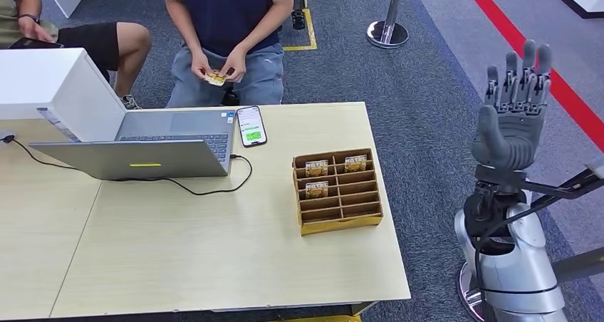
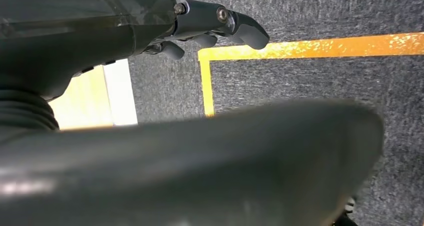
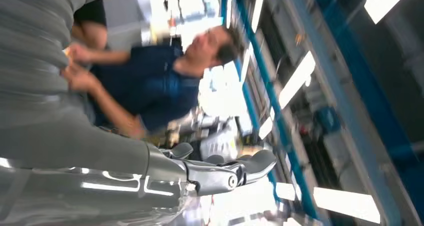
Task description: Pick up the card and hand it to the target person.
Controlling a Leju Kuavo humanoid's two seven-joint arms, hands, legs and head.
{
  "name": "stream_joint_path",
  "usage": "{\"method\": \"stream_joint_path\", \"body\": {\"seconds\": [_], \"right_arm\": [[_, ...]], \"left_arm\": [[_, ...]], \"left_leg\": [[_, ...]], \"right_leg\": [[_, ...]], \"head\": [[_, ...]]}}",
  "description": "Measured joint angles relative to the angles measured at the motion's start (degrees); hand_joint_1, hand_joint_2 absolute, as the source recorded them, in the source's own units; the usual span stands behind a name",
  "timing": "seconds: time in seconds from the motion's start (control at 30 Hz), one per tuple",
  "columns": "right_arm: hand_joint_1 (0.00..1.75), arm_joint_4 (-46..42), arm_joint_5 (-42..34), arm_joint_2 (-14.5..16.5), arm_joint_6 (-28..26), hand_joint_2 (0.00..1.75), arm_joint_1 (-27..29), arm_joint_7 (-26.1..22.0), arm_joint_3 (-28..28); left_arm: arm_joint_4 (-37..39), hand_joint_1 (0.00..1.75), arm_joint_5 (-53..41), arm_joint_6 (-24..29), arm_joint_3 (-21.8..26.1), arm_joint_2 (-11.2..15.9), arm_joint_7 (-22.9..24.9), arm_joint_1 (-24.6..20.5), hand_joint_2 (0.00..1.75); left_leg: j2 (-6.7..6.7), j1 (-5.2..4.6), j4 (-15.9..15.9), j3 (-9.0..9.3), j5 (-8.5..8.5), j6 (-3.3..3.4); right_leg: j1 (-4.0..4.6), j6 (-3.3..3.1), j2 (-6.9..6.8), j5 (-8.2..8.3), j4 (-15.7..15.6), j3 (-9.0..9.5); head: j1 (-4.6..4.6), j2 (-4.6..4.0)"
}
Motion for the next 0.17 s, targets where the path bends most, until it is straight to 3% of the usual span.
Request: {"method": "stream_joint_path", "body": {"seconds": [0.17], "right_arm": [[0.00, 1.3, 2.0, 0.0, -0.1, 1.75, 4.0, 0.4, -8.0]], "left_arm": [[0.0, 0.00, 0.4, 0.1, -0.4, 0.0, 0.3, 0.0, 0.00]], "left_leg": [[0.00, 0.01, 0.0, 0.00, 0.00, 0.00]], "right_leg": [[0.00, 0.00, 0.01, 0.00, 0.0, -0.01]], "head": [[0.00, 0.00]]}}
